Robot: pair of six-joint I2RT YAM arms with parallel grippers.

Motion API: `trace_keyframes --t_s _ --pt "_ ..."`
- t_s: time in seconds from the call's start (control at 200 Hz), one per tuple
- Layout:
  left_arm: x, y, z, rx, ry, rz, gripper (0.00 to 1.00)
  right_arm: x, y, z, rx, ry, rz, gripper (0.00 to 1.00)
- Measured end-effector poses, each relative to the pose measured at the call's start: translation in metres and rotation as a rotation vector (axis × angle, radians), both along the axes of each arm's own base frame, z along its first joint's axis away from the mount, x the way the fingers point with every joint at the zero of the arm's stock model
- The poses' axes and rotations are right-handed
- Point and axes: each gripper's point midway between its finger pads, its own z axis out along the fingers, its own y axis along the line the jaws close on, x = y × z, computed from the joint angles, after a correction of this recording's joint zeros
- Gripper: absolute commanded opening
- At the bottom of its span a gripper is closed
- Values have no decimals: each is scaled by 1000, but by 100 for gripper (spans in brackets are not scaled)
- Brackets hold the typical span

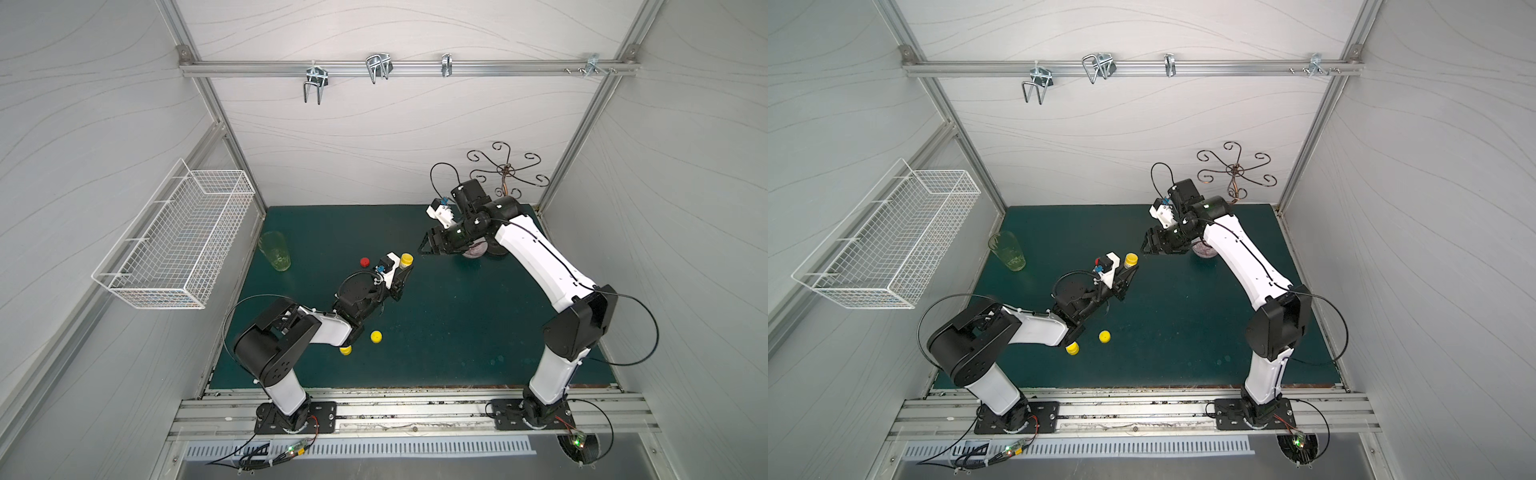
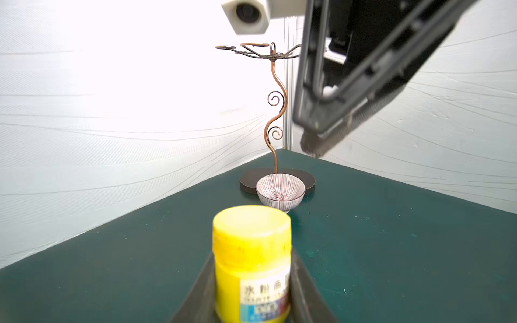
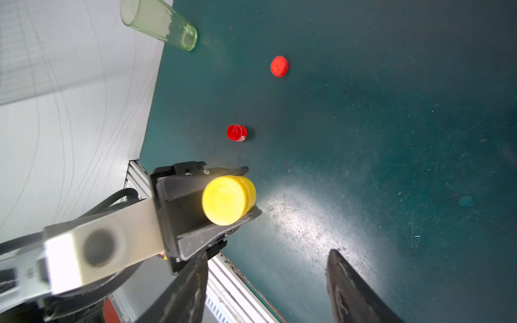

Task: Close the paint jar lid
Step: Screw the lid onto the paint jar, then place the paint jar at the center of the board.

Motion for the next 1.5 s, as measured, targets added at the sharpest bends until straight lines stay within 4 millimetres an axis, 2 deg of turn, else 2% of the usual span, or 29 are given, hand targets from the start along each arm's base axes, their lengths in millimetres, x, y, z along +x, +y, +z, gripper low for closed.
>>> trace_keyframes --t_s 0.115,0.23,0.385,0.64,0.795,0.95,0.98,1.101,1.146,1.181,1.251,1.301,1.431,1.501 --pt "-4 -4 -1 -1 4 -21 7 -6 15 -3 -6 9 39 70" --pt "-6 -6 -1 -1 4 -29 7 -14 26 -15 -22 43 71 70" --pt "-7 -7 -1 0 4 -37 7 -15 30 -27 -35 69 81 68" --pt "-8 -9 -2 4 9 -46 7 -14 36 -43 -46 110 95 53" --pt "-8 -9 -4 9 14 -52 7 -18 41 -47 -44 116 124 32" --pt "-7 -10 -9 20 26 -52 10 -19 42 -53 -52 119 142 20" --pt "-7 -10 -10 21 29 -51 13 -18 42 -54 -54 120 144 18" --pt "-3 -7 -14 16 51 -28 35 -15 38 -58 -57 124 139 14" --pt "-2 -7 -15 5 70 -27 59 -14 37 -60 -54 127 134 14" --pt "0 -4 -16 -12 88 -18 73 -12 35 -63 -54 129 129 13" --pt "5 7 -17 -51 131 11 89 -5 26 -72 -79 127 98 13" --pt "8 20 -16 -79 153 49 99 4 12 -84 -127 123 58 14" --pt "-2 50 -10 -134 213 121 100 24 -28 -115 -270 113 -43 14" --pt "-11 58 -3 -149 259 137 100 39 -47 -132 -350 92 -98 15"
